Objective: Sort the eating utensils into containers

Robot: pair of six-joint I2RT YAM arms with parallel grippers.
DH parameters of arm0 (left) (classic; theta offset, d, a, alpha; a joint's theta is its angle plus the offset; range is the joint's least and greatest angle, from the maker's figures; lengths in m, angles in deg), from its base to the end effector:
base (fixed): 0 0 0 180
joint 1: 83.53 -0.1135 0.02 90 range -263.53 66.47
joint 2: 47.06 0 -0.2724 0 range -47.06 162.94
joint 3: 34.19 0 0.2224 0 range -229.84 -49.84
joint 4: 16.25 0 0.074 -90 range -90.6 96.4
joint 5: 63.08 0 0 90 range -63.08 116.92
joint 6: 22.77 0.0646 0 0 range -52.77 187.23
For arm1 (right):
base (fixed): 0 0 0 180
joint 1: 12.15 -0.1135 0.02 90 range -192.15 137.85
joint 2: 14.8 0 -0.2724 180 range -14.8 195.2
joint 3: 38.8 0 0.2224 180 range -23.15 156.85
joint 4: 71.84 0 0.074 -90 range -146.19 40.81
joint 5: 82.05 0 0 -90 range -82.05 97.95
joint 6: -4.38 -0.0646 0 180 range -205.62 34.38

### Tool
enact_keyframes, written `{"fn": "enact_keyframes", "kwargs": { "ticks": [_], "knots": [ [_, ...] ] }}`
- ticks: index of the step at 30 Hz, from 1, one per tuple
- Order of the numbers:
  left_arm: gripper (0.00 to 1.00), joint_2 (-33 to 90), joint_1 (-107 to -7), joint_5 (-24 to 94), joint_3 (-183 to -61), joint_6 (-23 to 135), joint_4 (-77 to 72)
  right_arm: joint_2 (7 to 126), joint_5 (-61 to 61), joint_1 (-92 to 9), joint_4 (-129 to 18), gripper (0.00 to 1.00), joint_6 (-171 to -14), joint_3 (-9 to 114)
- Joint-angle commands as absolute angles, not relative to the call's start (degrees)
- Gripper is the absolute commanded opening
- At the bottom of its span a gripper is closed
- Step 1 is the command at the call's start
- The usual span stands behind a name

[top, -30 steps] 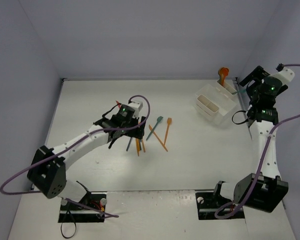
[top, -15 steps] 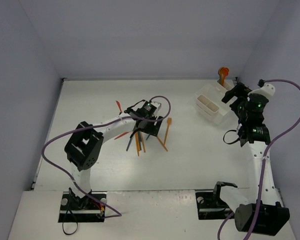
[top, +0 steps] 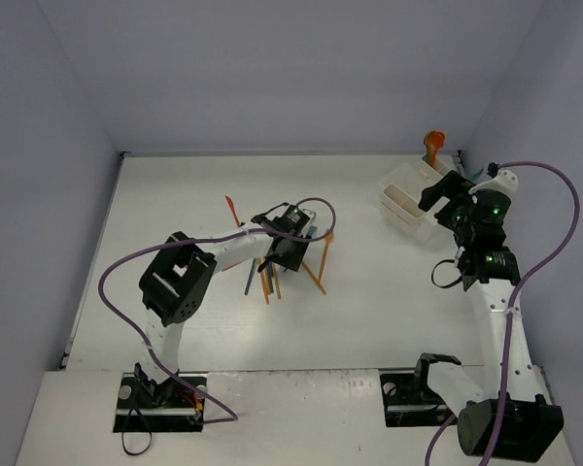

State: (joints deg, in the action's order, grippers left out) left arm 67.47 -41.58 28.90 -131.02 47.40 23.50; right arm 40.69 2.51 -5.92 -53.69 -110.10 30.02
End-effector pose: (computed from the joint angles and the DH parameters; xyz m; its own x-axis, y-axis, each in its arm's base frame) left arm 0.3105 -0.2821 0.1769 -0.8211 0.2821 -0.4963 0.4288 0.8787 -0.2099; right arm 0.2193 -0.0178 0.3776 -0.0702 0.4226 -0.9036 0.0475 0.9062 0.4202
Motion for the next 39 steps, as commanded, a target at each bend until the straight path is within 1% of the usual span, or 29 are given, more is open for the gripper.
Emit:
{"fn": "enact_keyframes", "kwargs": {
  "ticks": [1, 2, 4, 6, 11, 15, 23, 32, 39],
  "knots": [
    [0.19, 67.8, -41.2, 28.6, -132.9, 47.5, 23.7, 40.5, -0.8, -6.9, -56.6, 0.85, -109.9, 30.1],
    [0.12, 67.8, -41.2, 28.5, -132.9, 47.5, 23.7, 40.7, -1.5, -7.1, -56.6, 0.85, -109.4, 30.1],
    [0.04, 67.4, -41.2, 28.5, -132.9, 47.7, 23.7, 41.1, -4.0, -7.5, -56.6, 0.86, -108.3, 30.1],
    [0.00, 65.7, -41.2, 28.2, -133.4, 48.4, 24.6, 41.7, -6.5, -7.8, -56.6, 0.87, -107.4, 30.1],
    [0.00, 58.2, -41.2, 27.8, -132.7, 49.7, 24.8, 43.4, -11.1, -10.7, -56.7, 0.90, -106.3, 31.3],
    [0.00, 51.7, -40.9, 28.7, -130.8, 50.8, 22.9, 46.3, -13.5, -16.9, -56.8, 0.96, -106.0, 33.8],
    [0.00, 39.0, -40.0, 31.5, -124.2, 53.2, 14.0, 53.1, -13.7, -27.9, -58.1, 0.98, -107.5, 39.9],
    [0.00, 32.5, -38.2, 32.3, -120.1, 57.4, 8.3, 59.3, -14.0, -35.0, -62.2, 0.97, -111.1, 45.6],
    [0.00, 30.7, -37.5, 32.7, -118.6, 58.5, 6.2, 62.1, -14.2, -35.7, -64.4, 0.90, -113.2, 47.1]
  ]
}}
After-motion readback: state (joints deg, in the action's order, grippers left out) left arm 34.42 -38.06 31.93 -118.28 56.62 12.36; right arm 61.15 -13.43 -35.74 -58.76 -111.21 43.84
